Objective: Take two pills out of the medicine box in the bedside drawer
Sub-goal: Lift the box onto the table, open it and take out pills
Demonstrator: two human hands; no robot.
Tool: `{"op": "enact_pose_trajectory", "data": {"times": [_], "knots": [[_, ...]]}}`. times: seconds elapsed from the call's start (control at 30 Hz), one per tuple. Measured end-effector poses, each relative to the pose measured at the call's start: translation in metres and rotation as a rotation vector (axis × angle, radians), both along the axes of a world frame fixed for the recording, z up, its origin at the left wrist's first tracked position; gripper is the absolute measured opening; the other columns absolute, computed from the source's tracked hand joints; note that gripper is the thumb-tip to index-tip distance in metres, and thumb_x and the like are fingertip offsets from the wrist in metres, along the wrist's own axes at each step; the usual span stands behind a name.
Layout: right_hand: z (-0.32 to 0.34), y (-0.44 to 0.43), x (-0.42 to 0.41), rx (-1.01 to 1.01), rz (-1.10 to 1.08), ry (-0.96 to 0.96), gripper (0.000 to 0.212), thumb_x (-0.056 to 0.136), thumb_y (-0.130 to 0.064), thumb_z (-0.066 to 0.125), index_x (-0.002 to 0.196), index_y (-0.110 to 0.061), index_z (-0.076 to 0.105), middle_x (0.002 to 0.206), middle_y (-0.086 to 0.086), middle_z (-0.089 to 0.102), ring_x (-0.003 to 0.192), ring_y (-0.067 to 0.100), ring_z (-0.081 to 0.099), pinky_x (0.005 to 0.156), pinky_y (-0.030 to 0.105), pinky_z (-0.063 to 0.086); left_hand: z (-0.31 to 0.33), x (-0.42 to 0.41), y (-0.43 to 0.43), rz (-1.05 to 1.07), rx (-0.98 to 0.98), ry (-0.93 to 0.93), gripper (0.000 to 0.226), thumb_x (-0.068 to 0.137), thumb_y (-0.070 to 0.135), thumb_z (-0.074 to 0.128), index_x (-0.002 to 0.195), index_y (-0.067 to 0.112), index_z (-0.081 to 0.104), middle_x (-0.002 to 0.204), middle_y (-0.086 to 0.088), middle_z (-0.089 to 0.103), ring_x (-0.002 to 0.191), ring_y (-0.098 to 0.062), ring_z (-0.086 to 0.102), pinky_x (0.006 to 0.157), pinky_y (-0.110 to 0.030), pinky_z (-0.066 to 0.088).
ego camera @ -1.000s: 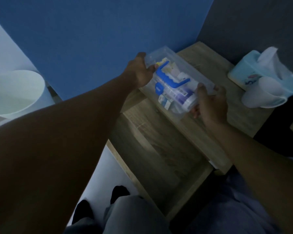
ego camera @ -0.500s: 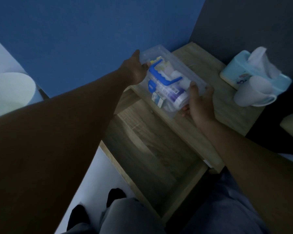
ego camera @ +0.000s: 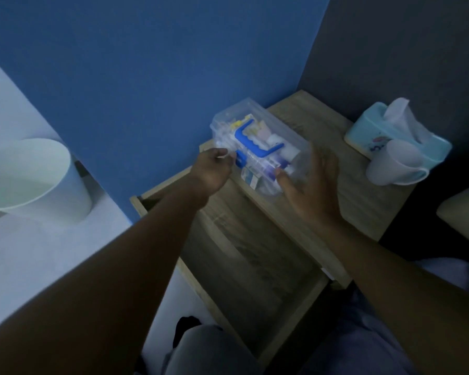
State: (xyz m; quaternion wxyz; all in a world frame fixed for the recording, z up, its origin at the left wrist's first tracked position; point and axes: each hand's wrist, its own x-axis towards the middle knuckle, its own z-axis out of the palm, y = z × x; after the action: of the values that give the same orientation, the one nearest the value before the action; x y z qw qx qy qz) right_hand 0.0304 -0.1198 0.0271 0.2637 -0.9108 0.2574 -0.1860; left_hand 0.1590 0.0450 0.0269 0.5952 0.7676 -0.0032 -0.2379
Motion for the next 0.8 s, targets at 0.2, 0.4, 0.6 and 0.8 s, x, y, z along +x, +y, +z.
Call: {"op": "enact_pose_trajectory", "data": {"times": [0.2,0.4,0.6,0.8], "knots": [[0.013,-0.011,0.001,-0.189,0.145,0.124,0.099,0.075,-0.067,0.068,0.153,-0.021,0.028,0.16,0.007,0.028,0.147,0.025,0.03,0.108,0.047,0.044,0.0,-0.008,-0.026,0.257,-0.174,0.143,0.046,0.074,0.04,0.08,0.11,0.016,0.064,0.102,-0.007,0.071,0.082,-0.017,0.07,0.083,-0.036,0.06],[0.016,-0.012,0.002,-0.245,0.152,0.11,0.1,0.072,-0.064,0.072,0.15,-0.014,0.035,0.158,0.011,0.033,0.145,0.028,0.033,0.106,0.046,0.046,-0.008,-0.013,-0.026,0.294,-0.177,0.117,0.033,0.075,0.041,0.079,0.095,0.017,0.068,0.089,0.0,0.071,0.075,-0.012,0.067,0.07,-0.028,0.059],[0.017,-0.014,0.005,-0.345,0.149,0.161,0.105,0.069,-0.073,0.068,0.149,-0.013,0.036,0.157,0.013,0.036,0.143,0.029,0.037,0.104,0.047,0.048,-0.013,-0.024,-0.025,0.349,-0.148,-0.055,0.026,0.078,0.031,0.078,0.102,0.021,0.074,0.089,0.007,0.074,0.081,-0.006,0.071,0.071,-0.025,0.061],[0.022,-0.013,0.012,-0.368,0.135,0.285,0.115,0.064,-0.075,0.071,0.153,-0.015,0.028,0.161,0.015,0.028,0.146,0.033,0.031,0.105,0.051,0.042,-0.002,-0.027,-0.037,0.43,-0.003,-0.14,0.03,0.073,0.043,0.077,0.095,0.025,0.071,0.085,0.011,0.069,0.072,-0.001,0.064,0.048,-0.01,0.043]]}}
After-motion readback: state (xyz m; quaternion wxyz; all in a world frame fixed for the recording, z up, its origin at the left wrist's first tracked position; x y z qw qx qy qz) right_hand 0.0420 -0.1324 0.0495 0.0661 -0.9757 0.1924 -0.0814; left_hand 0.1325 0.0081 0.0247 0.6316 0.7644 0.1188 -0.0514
